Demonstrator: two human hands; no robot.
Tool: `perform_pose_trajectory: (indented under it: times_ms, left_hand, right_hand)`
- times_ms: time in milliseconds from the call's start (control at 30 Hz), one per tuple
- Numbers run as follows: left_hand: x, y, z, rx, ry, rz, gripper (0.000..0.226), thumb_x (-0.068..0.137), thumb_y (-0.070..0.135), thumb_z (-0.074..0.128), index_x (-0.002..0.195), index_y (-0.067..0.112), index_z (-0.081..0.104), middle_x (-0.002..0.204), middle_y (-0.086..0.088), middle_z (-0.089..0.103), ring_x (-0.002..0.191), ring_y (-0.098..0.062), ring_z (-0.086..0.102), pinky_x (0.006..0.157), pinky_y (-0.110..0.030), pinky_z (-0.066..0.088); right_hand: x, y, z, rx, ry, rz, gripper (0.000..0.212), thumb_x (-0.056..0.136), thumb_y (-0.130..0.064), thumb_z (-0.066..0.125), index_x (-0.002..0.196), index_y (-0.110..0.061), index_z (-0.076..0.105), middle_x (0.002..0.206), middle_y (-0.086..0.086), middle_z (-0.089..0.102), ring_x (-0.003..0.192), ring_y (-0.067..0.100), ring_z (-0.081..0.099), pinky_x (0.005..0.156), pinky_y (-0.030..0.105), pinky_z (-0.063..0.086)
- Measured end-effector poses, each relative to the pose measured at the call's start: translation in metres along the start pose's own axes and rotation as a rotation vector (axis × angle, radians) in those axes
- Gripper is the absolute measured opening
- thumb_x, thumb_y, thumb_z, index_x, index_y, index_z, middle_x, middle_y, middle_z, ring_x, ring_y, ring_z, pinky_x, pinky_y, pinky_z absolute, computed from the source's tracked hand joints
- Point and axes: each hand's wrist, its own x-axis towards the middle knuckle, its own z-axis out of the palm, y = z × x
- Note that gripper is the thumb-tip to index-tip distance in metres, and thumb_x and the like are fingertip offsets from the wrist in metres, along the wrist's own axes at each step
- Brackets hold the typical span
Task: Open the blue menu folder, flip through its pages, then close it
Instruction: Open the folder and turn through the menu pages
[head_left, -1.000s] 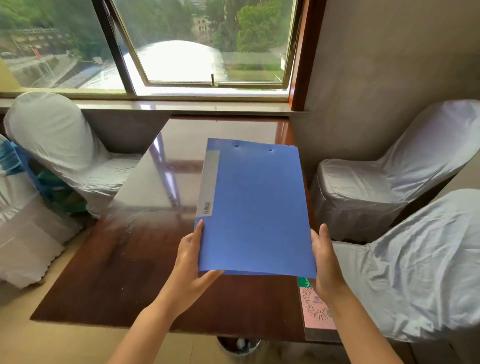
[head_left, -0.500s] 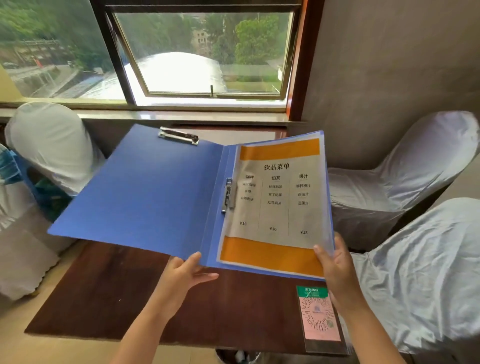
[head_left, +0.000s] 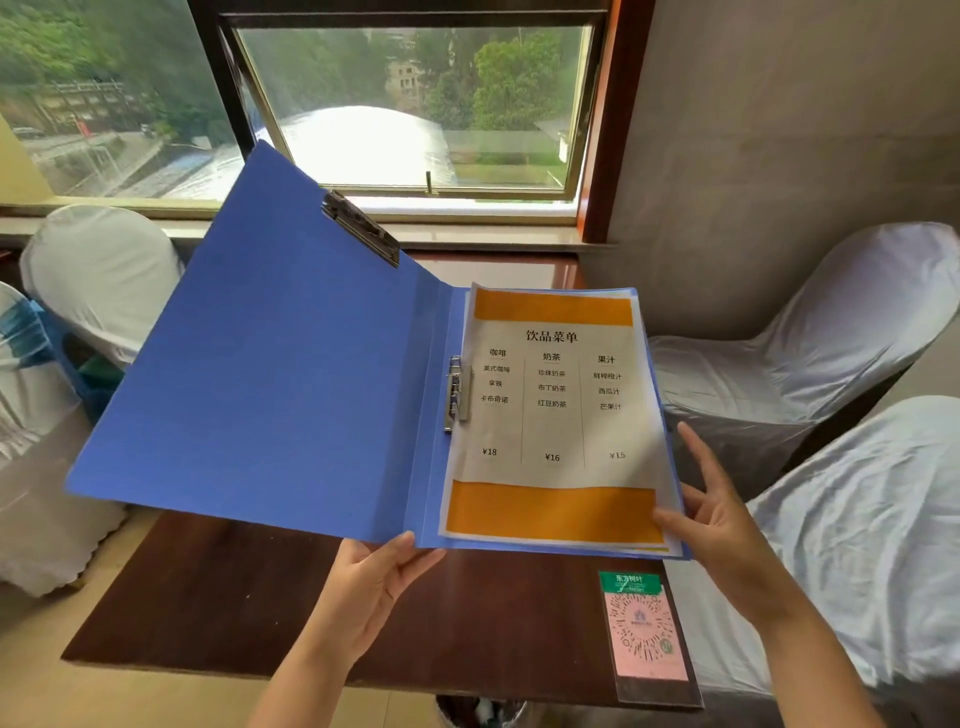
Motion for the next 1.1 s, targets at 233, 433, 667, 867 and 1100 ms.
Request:
perform_pose_trajectory:
  times_ms: [233, 433, 667, 867, 1100]
  left_hand:
    - [-0.004, -0.01, 0.003, -0.041, -0.021, -0.021, 0.045, 0.072, 0.0, 0.061, 0.115, 0.011, 0.05, 0.088, -0.015, 0.074, 0.084, -0.033, 0.071, 0.061, -0.036, 0.06]
    - [-0.009, -0.012, 0.009, -0.047, -0.034, -0.019, 0.051, 0.073, 0.001, 0.061, 0.121, 0.014, 0.048, 0.116, -0.022, 0.057, 0.092, -0.034, 0.07, 0.064, -0.036, 0.06]
    - [-0.014, -0.013, 0.018, -0.019, -0.121, 0.06, 0.052, 0.076, -0.001, 0.057, 0.125, 0.014, 0.052, 0.115, -0.022, 0.066, 0.1, -0.035, 0.066, 0.072, -0.037, 0.058]
    - [-0.018, -0.01, 0.015, -0.013, -0.141, 0.058, 0.054, 0.076, 0.011, 0.06, 0.129, 0.007, 0.048, 0.103, -0.022, 0.07, 0.09, -0.03, 0.07, 0.067, -0.032, 0.059]
    - [-0.01, -0.011, 0.006, -0.149, -0.159, 0.015, 0.053, 0.076, -0.006, 0.057, 0.121, 0.023, 0.057, 0.117, -0.02, 0.066, 0.107, -0.038, 0.062, 0.074, -0.041, 0.058]
  right_hand:
    - [0.009, -0.009, 0.03, -0.971, 0.358, -0.052, 0.064, 0.077, -0.049, 0.065, 0.135, -0.039, 0.04, 0.141, 0.014, 0.04, 0.131, 0.035, 0.036, 0.103, 0.049, 0.035]
    - [0.008, -0.035, 0.099, -0.834, 0.136, -0.154, 0.064, 0.078, -0.075, 0.007, 0.139, -0.054, 0.009, 0.146, -0.014, 0.036, 0.132, 0.01, 0.036, 0.112, 0.045, 0.022]
    - [0.002, -0.027, 0.181, -0.874, -0.088, -0.355, 0.073, 0.077, -0.079, 0.009, 0.123, -0.033, 0.042, 0.128, 0.0, 0.053, 0.127, 0.017, 0.044, 0.104, 0.041, 0.035]
    - [-0.004, -0.004, 0.188, -1.082, -0.159, -0.41, 0.081, 0.076, -0.076, -0.005, 0.141, -0.039, 0.026, 0.154, -0.015, 0.024, 0.145, 0.006, 0.004, 0.114, 0.046, -0.016]
    - [-0.013, -0.029, 0.147, -0.714, 0.029, -0.541, 0.038, 0.093, -0.038, 0.041, 0.119, -0.02, 0.06, 0.113, 0.0, 0.069, 0.105, 0.006, 0.058, 0.102, 0.038, 0.044]
